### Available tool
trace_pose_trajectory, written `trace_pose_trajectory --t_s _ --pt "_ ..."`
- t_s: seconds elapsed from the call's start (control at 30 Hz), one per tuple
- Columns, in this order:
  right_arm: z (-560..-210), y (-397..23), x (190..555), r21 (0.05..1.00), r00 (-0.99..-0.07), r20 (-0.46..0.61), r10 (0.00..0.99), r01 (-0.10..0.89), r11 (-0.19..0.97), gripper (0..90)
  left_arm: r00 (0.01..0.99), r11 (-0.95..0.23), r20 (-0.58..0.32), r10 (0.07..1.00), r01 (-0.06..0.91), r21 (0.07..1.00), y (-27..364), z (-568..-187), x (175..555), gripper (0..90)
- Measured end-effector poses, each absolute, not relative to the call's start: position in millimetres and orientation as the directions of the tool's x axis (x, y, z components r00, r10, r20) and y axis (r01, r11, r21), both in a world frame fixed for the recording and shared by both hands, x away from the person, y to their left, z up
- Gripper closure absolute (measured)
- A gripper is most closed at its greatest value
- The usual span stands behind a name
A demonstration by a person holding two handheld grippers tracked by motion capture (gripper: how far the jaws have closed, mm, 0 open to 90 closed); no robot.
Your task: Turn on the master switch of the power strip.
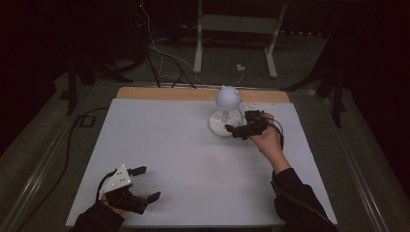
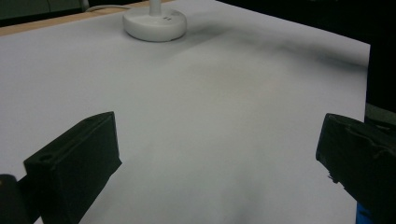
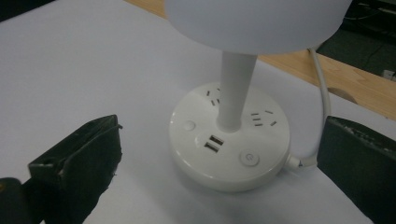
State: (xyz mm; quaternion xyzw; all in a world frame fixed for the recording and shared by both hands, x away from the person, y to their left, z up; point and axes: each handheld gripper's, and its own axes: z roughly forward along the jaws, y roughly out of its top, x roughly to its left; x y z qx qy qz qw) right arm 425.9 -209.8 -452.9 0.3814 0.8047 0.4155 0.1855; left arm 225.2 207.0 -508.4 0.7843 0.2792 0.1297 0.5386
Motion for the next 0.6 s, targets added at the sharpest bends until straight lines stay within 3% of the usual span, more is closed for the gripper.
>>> trace_pose_trajectory --t_s 0.57,0.6 --pt "-477.8 -200.8 443.8 0.809 -0.585 0.01 0.811 0.481 0.337 0.0 0.811 -0.264 -0.098 0.577 0.298 0.917 207.4 -508.1 225.2 0.1" --pt "-478.2 -201.1 444.5 0.807 -0.584 0.01 0.812 0.484 0.338 3.2 0.811 -0.264 -0.098 0.576 0.298 0.917 207.5 -508.1 225.4 0.0"
